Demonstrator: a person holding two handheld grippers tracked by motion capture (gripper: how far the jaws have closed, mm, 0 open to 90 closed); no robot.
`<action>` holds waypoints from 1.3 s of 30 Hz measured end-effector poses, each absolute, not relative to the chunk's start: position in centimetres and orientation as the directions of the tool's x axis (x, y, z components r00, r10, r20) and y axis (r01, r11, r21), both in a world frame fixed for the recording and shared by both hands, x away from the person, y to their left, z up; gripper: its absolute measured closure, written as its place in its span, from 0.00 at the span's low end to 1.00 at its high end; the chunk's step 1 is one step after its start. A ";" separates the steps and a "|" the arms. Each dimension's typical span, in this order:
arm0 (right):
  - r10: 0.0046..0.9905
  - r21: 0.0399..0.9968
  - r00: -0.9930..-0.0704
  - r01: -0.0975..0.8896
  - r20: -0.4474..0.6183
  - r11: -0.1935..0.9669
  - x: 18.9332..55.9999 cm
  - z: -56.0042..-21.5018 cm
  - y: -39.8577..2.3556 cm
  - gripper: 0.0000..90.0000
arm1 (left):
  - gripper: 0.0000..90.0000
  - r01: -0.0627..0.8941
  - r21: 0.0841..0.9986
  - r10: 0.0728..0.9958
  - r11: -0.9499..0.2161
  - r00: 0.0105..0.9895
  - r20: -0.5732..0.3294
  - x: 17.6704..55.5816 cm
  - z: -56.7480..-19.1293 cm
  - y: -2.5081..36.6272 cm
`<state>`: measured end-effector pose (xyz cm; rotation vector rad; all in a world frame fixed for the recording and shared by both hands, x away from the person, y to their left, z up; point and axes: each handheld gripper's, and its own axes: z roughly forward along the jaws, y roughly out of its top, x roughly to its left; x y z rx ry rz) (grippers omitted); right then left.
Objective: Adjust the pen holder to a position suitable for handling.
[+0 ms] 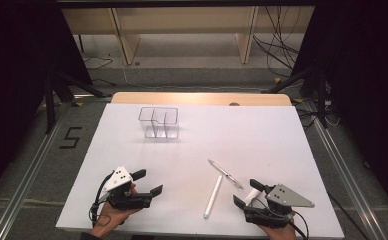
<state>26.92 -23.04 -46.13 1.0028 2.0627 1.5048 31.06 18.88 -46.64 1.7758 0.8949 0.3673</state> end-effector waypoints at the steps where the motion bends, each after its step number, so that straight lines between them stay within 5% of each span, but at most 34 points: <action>1: 0.741 0.934 -0.665 0.315 0.092 0.166 26.9 -46.1 -23.0 0.26 | 0.17 0.395 0.905 0.721 -0.161 0.673 -0.165 31.1 -46.6 18.9; 22: 0.753 0.937 -0.651 0.315 0.095 0.154 27.1 -46.0 -23.3 0.26 | 0.17 0.418 0.898 0.736 -0.136 0.649 -0.191 32.2 -46.3 18.5; 39: 0.753 0.936 -0.650 0.319 0.104 0.147 27.2 -46.1 -23.4 0.26 | 0.21 0.463 0.877 0.843 -0.130 0.517 -0.148 38.2 -44.6 20.7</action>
